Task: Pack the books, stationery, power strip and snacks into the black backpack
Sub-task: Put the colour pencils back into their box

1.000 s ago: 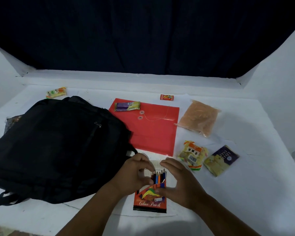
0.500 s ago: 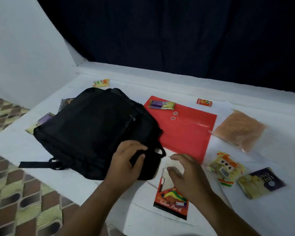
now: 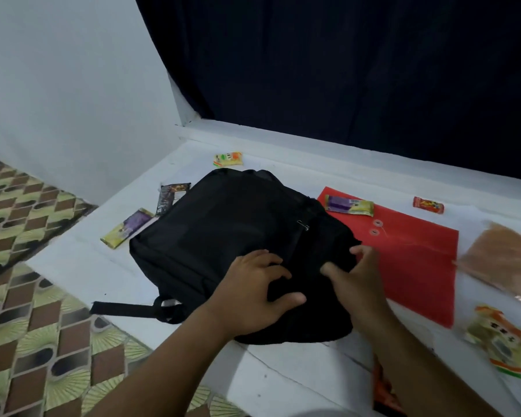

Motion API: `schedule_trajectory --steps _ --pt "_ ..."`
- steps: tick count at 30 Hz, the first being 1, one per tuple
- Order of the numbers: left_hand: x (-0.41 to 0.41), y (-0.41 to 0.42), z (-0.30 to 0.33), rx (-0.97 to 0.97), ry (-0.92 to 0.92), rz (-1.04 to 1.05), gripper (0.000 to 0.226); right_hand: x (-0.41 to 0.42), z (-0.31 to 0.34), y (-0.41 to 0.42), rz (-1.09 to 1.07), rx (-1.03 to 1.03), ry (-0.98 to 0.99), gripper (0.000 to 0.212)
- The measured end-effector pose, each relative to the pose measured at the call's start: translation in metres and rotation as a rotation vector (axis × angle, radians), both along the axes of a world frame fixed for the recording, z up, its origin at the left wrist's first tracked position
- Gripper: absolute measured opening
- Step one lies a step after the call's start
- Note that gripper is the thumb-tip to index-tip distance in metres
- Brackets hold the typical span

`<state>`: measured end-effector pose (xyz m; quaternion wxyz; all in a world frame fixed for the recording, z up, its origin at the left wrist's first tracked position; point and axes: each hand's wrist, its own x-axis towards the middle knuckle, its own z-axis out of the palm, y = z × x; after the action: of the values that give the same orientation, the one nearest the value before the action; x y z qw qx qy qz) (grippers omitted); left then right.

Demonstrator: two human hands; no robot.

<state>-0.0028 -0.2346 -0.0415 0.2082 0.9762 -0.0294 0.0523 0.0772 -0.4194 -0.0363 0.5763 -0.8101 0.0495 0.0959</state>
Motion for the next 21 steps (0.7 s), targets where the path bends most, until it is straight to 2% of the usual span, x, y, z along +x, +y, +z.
schedule_trajectory --steps 7,10,12,15,17,21 --pt "-0.003 0.020 0.038 -0.149 0.070 -0.077 0.086 0.004 0.052 0.059 -0.121 0.191 -0.070 0.044" --pt "-0.006 0.021 0.047 -0.029 0.101 -0.017 0.097 0.005 0.075 0.076 -0.152 0.290 -0.078 0.044" --pt "-0.005 0.021 0.055 -0.032 0.032 0.038 0.081 0.007 0.089 0.085 -0.142 0.293 -0.117 0.044" --pt "0.002 0.029 0.071 -0.137 -0.164 0.050 0.029 0.013 0.107 0.097 -0.123 0.329 -0.167 0.044" --pt "0.008 0.041 0.082 -0.246 -0.203 0.090 0.021 0.019 0.116 0.105 -0.093 0.379 -0.211 0.042" --pt "0.019 0.071 0.098 -0.557 -0.333 0.268 0.015 0.031 0.122 0.110 0.133 0.455 -0.318 0.028"
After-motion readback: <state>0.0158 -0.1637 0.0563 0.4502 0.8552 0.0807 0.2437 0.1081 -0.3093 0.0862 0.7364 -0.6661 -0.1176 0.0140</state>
